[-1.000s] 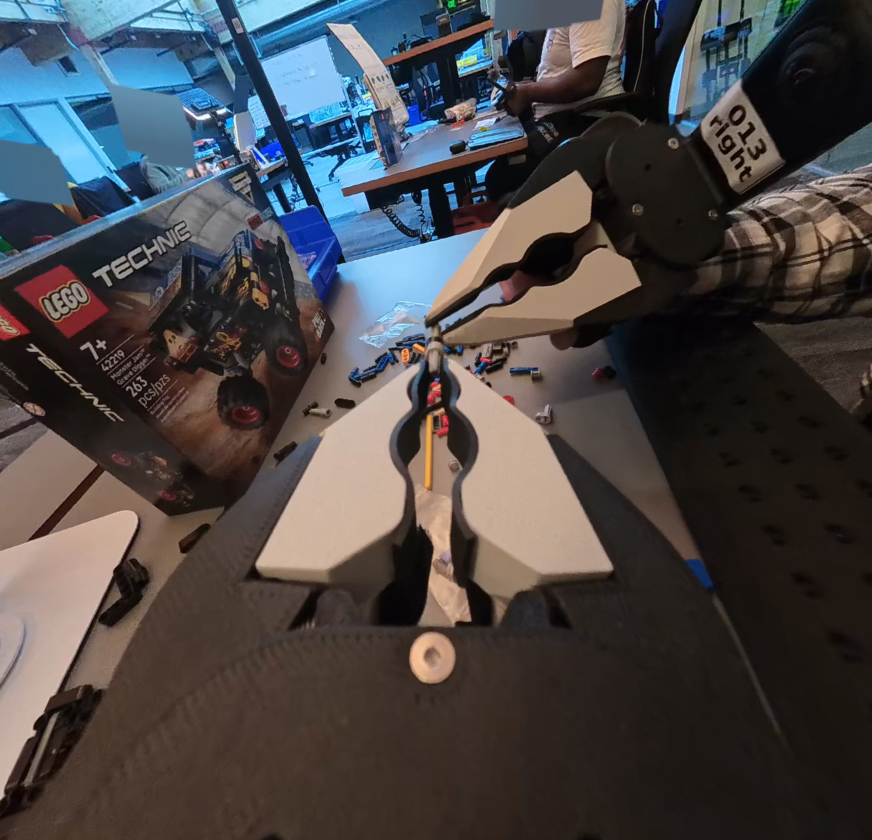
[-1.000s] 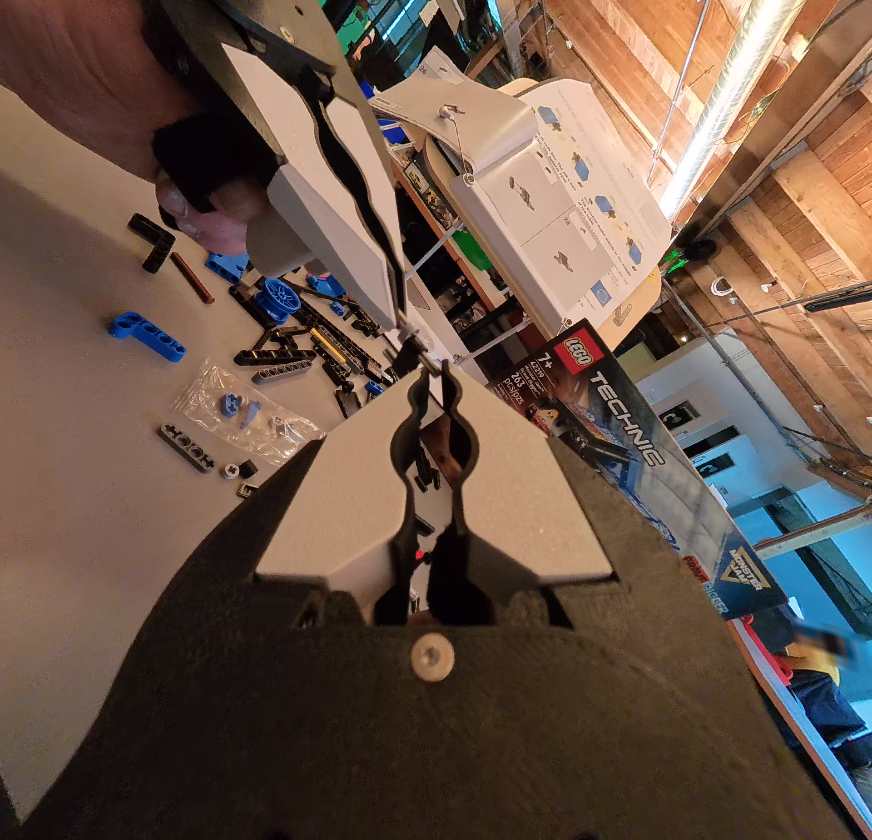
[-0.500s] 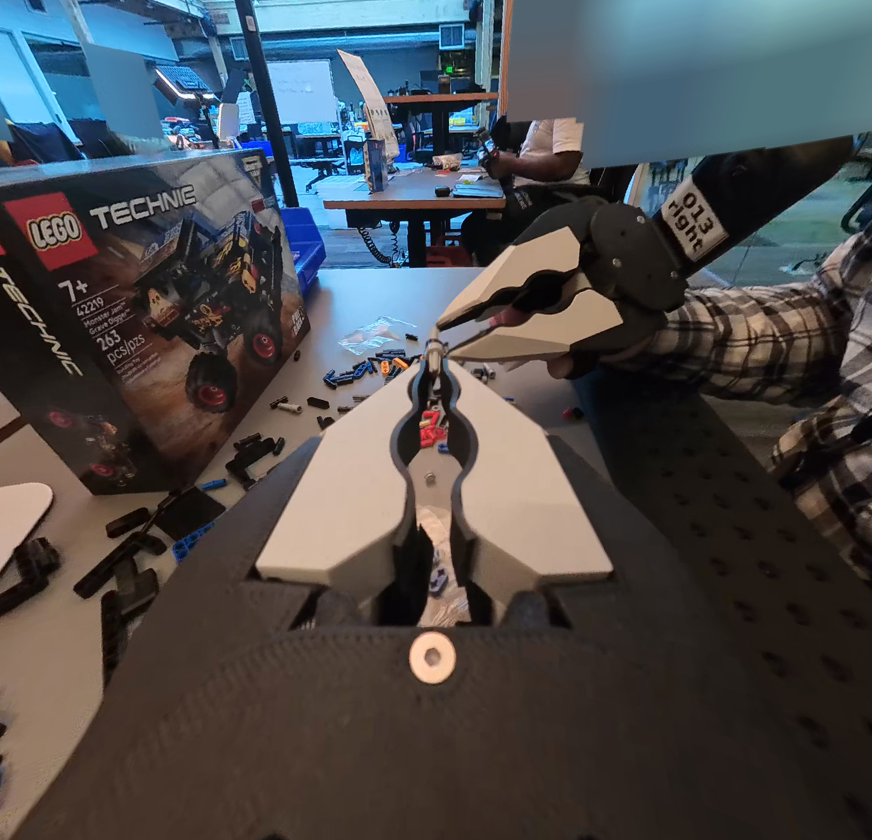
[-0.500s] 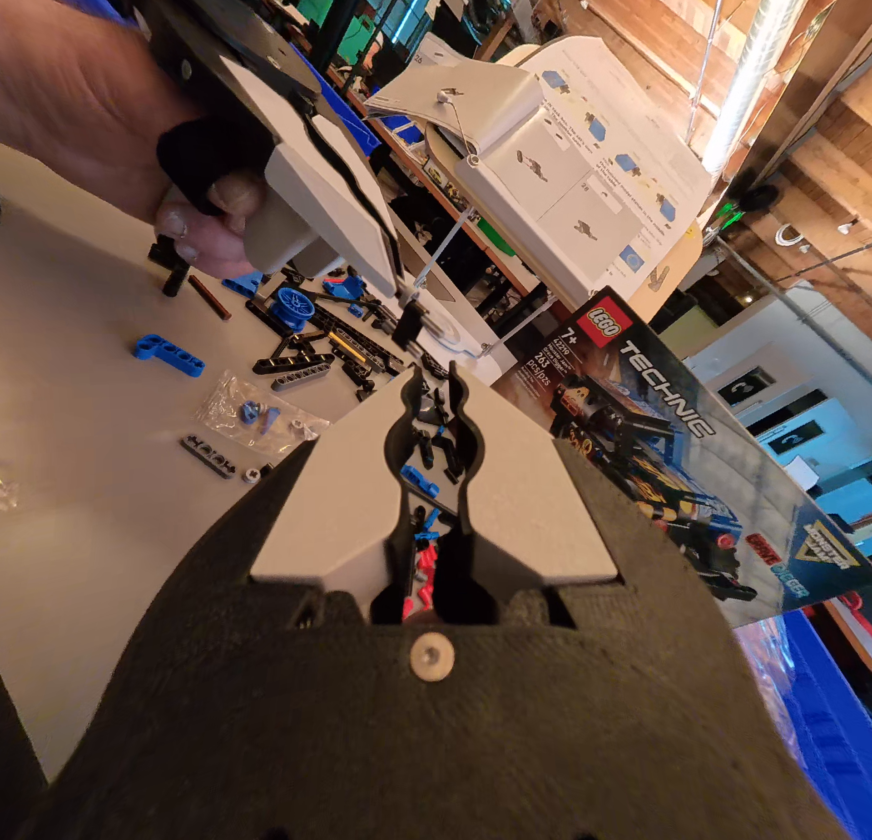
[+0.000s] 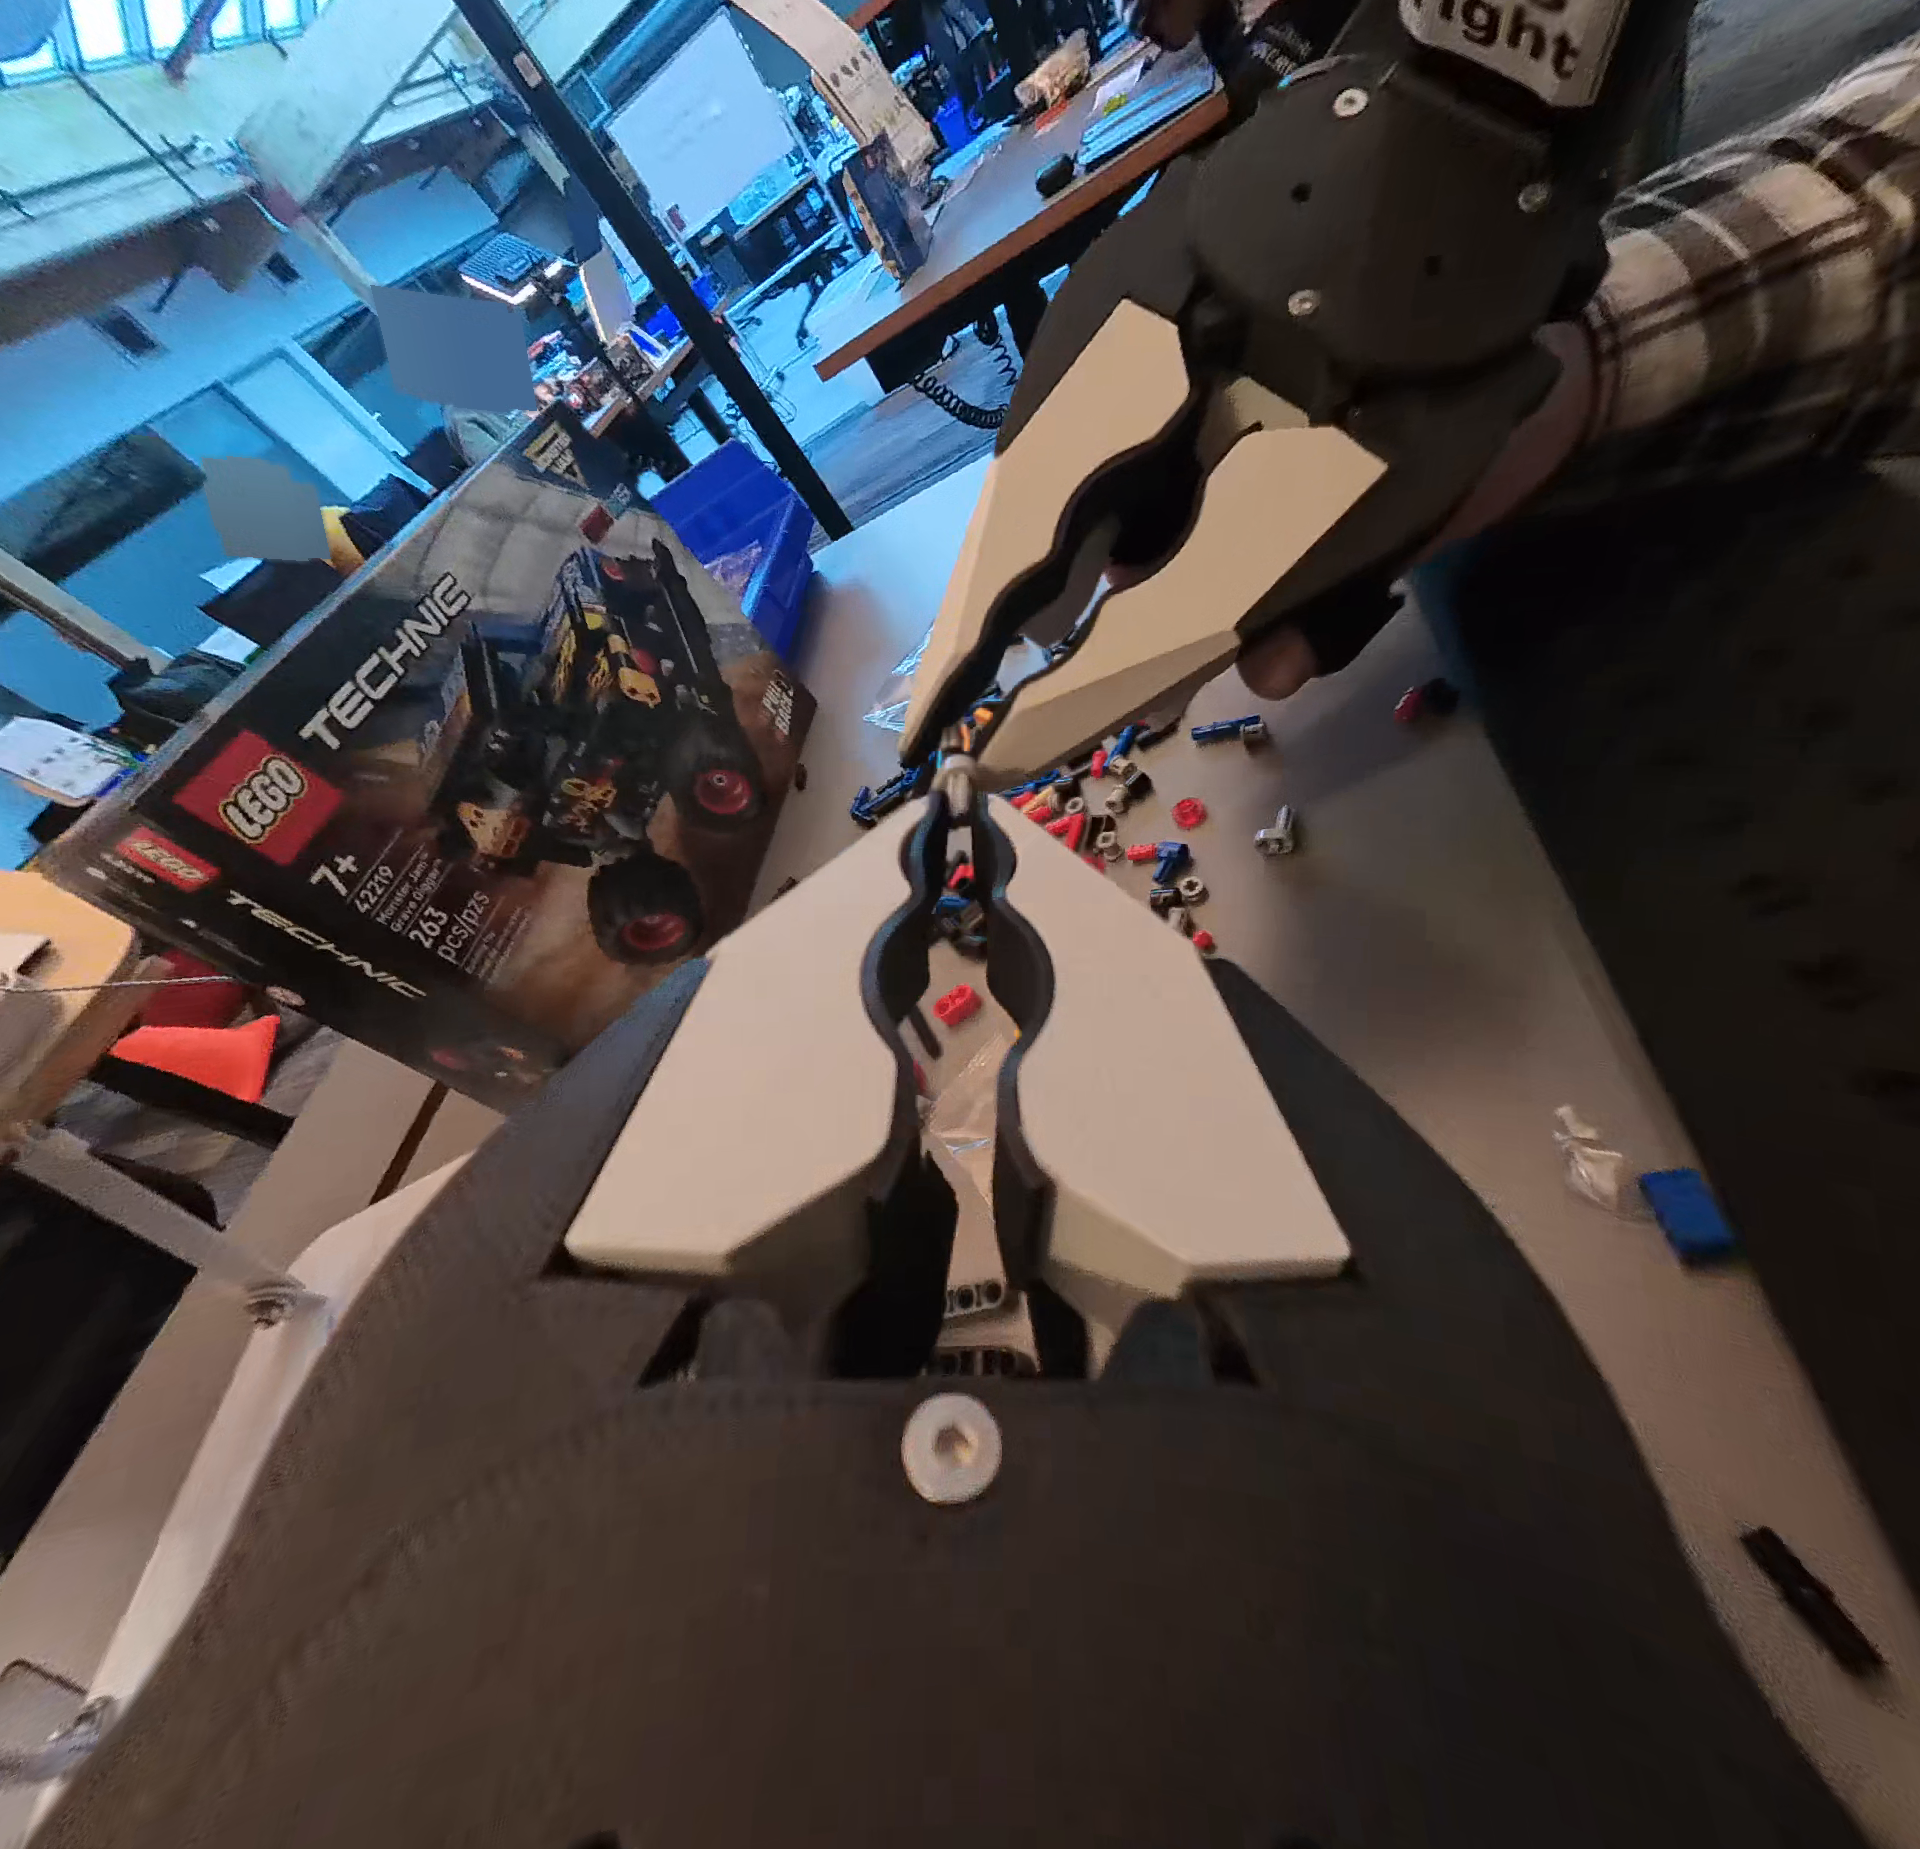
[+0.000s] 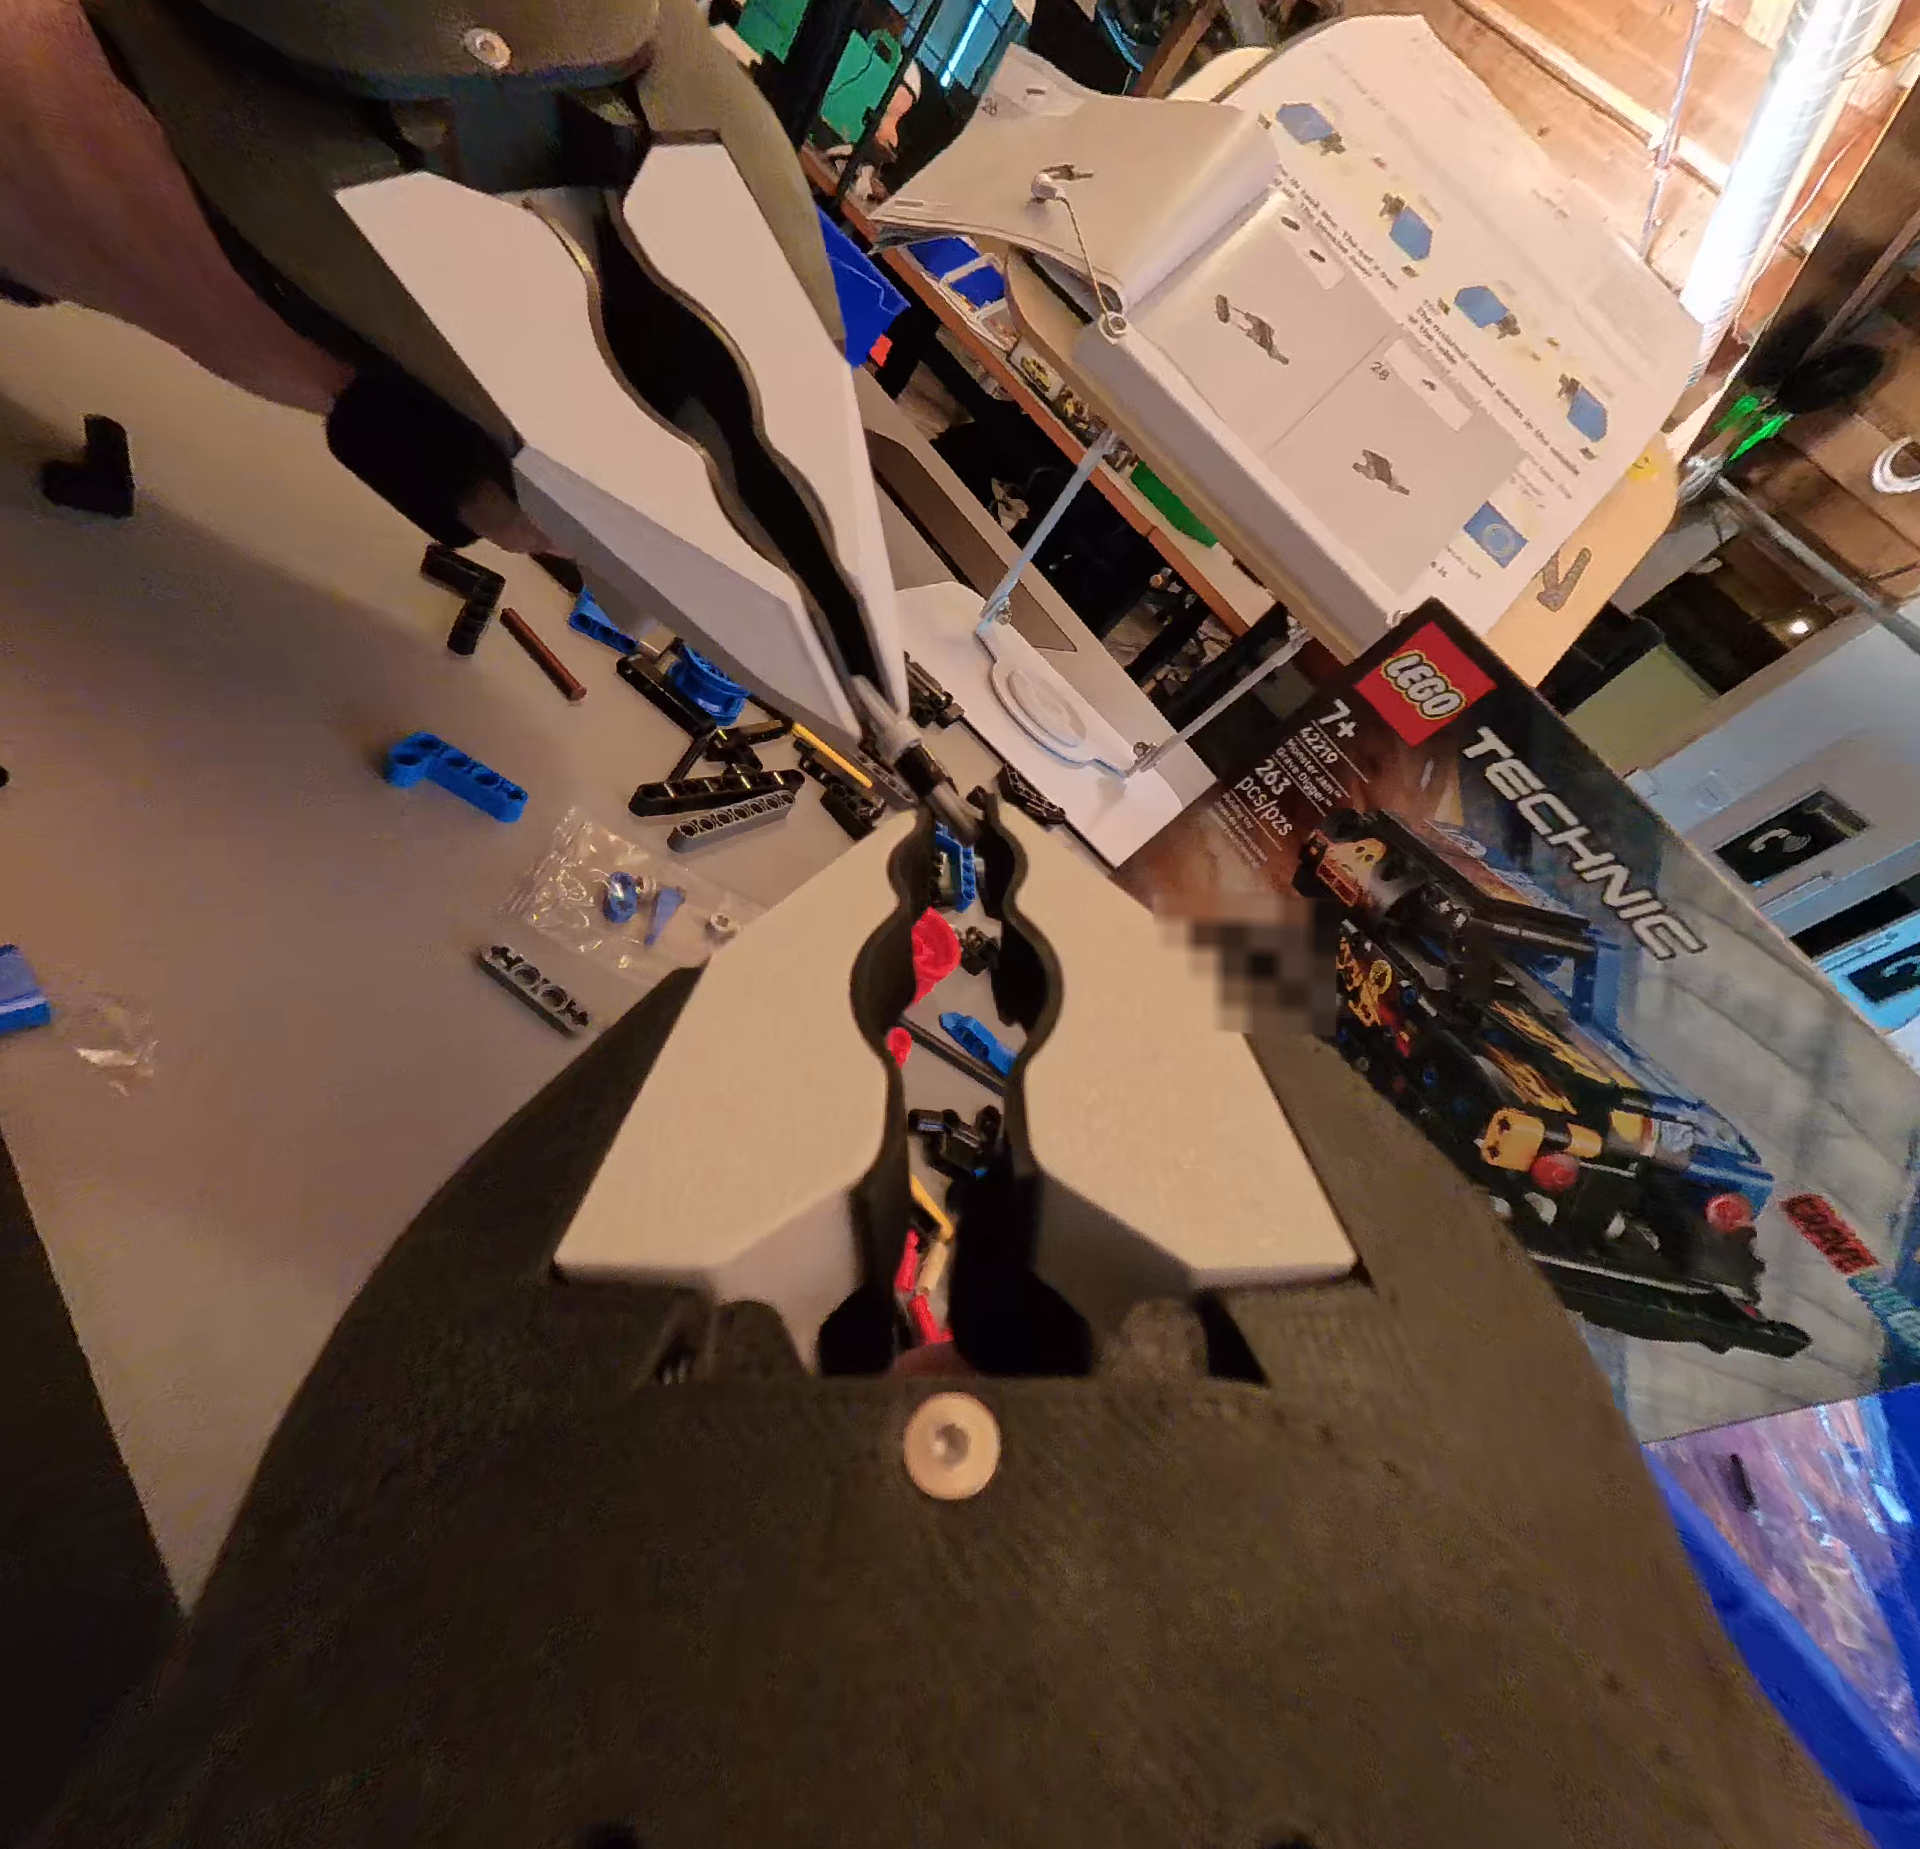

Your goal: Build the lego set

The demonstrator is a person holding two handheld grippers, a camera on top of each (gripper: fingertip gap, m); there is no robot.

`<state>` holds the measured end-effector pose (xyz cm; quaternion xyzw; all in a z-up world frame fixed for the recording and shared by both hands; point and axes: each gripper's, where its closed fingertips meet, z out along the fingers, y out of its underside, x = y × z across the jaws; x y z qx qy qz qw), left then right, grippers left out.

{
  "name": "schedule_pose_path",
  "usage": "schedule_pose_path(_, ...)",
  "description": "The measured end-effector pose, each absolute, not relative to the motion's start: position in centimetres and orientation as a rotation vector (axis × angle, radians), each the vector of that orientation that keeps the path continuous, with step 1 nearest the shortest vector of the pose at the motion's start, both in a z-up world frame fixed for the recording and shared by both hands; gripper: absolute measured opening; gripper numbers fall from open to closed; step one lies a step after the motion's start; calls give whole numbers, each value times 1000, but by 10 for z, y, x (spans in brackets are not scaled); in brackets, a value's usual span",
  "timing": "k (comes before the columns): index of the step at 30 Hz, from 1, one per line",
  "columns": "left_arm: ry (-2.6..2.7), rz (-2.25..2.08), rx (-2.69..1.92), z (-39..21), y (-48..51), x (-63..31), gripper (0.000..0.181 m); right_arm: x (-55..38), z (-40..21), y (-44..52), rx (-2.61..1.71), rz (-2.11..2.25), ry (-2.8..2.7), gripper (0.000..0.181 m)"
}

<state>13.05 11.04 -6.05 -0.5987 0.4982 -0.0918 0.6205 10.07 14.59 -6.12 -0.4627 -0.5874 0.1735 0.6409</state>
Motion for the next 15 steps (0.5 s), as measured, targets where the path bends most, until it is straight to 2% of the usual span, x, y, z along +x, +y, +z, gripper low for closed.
schedule_pose_path(7, 1100, -268, -1413, -60, 112, 130, 4, 103, -63, 146, -1006, 273, -1370, 4)
schedule_pose_path(11, 1000, -448, -1467, -55, 111, 131, 12, 103, -61, 144, -965, 206, -1369, 2)
schedule_pose_path(15, 980, -549, -1486, -55, 107, 133, 9, 104, -60, 143, -940, 166, -1372, 2)
